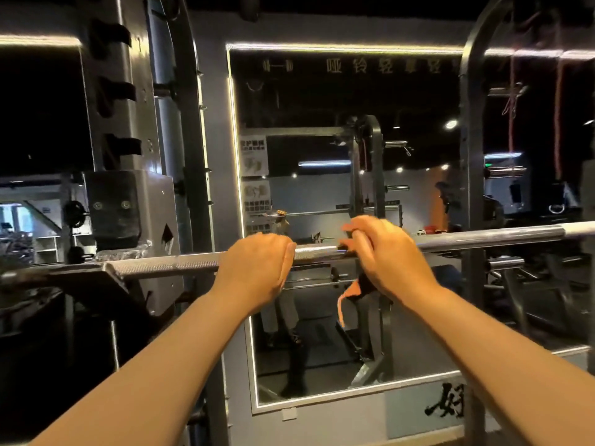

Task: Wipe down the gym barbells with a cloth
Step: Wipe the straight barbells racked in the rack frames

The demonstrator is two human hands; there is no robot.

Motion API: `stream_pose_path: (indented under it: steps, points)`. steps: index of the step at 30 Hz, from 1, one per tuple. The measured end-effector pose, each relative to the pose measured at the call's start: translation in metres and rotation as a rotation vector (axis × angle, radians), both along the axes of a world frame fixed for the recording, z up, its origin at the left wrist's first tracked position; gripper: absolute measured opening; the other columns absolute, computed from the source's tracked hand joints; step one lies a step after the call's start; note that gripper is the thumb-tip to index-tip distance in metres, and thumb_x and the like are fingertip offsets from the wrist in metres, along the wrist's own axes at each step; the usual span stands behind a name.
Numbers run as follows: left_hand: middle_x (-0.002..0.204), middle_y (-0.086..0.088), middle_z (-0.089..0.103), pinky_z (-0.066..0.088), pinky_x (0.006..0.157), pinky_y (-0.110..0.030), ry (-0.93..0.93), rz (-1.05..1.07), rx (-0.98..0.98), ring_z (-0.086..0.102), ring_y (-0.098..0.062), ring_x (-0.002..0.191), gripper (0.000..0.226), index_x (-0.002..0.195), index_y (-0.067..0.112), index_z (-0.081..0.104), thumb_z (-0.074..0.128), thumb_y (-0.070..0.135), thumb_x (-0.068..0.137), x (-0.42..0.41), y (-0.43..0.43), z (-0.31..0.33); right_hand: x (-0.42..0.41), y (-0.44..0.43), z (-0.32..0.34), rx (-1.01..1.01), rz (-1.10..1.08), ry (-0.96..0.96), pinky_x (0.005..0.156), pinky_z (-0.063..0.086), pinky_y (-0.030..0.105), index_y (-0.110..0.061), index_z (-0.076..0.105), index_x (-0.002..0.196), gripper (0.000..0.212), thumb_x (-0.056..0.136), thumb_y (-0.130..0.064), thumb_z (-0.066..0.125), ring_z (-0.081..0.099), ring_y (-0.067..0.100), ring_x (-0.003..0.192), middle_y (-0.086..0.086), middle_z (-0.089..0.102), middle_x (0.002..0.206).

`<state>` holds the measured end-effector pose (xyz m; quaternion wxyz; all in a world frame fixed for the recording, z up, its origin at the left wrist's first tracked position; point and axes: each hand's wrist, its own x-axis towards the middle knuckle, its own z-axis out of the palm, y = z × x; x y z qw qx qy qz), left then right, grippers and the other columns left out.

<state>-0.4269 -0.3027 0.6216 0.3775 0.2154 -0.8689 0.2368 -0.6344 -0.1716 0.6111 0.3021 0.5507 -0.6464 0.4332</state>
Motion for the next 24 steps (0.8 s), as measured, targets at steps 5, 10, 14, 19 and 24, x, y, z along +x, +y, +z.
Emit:
stream_pose_path:
  steps: [5, 10, 14, 19, 24]
  points:
    - [0.094, 0.004, 0.070, 0.052, 0.098, -0.039, 0.124, -0.075, 0.012, 0.066, -0.017, 0.085, 0.043, 0.108, 0.022, 0.065, 0.025, 0.037, 0.108, -0.007, -0.001, -0.006, 0.054, -0.020, 0.009, 0.121, 0.076, -0.067, 0.101, 0.048, 0.042, -0.019, 0.060, 0.122, 0.027, 0.108, -0.031, 0.040, 0.057, 0.021, 0.108, 0.000, 0.064, 0.113]
    - [0.114, -0.005, 0.071, 0.046, 0.104, -0.047, 0.339, -0.012, 0.059, 0.068, -0.026, 0.103, 0.029, 0.116, 0.011, 0.067, 0.045, 0.026, 0.104, -0.005, -0.001, -0.017, 0.086, -0.030, 0.027, 0.278, 0.381, -0.142, 0.101, 0.049, 0.046, -0.022, 0.044, 0.142, 0.041, 0.110, -0.043, 0.030, 0.060, 0.023, 0.115, 0.005, 0.064, 0.126]
    - [0.153, 0.012, 0.041, -0.013, 0.122, -0.020, 0.688, -0.176, 0.386, 0.021, -0.007, 0.153, 0.062, 0.151, 0.026, 0.042, 0.013, 0.051, 0.102, -0.024, 0.023, -0.034, 0.080, -0.048, 0.038, 0.435, 0.622, -0.479, 0.115, 0.034, 0.050, -0.050, 0.027, 0.146, 0.067, 0.090, -0.085, 0.018, 0.049, 0.026, 0.136, 0.001, 0.058, 0.143]
    - [0.166, -0.001, 0.025, -0.008, 0.125, -0.056, 0.843, -0.274, 0.402, 0.003, -0.020, 0.158, 0.041, 0.141, 0.050, 0.037, 0.022, 0.053, 0.102, -0.069, 0.050, -0.042, 0.060, -0.058, 0.049, 0.538, 0.811, -0.657, 0.120, 0.025, 0.057, -0.045, 0.030, 0.151, 0.110, 0.061, -0.108, 0.023, 0.045, 0.027, 0.140, 0.007, 0.051, 0.148]
    - [0.139, -0.010, 0.054, -0.007, 0.126, -0.054, 0.659, -0.109, 0.153, 0.039, -0.030, 0.143, 0.044, 0.128, 0.013, 0.058, 0.074, 0.021, 0.088, -0.073, 0.036, -0.054, 0.043, -0.046, 0.057, 0.498, 0.742, -0.531, 0.118, 0.031, 0.056, -0.033, 0.036, 0.150, 0.087, 0.084, -0.088, 0.019, 0.047, 0.025, 0.139, 0.003, 0.051, 0.150]
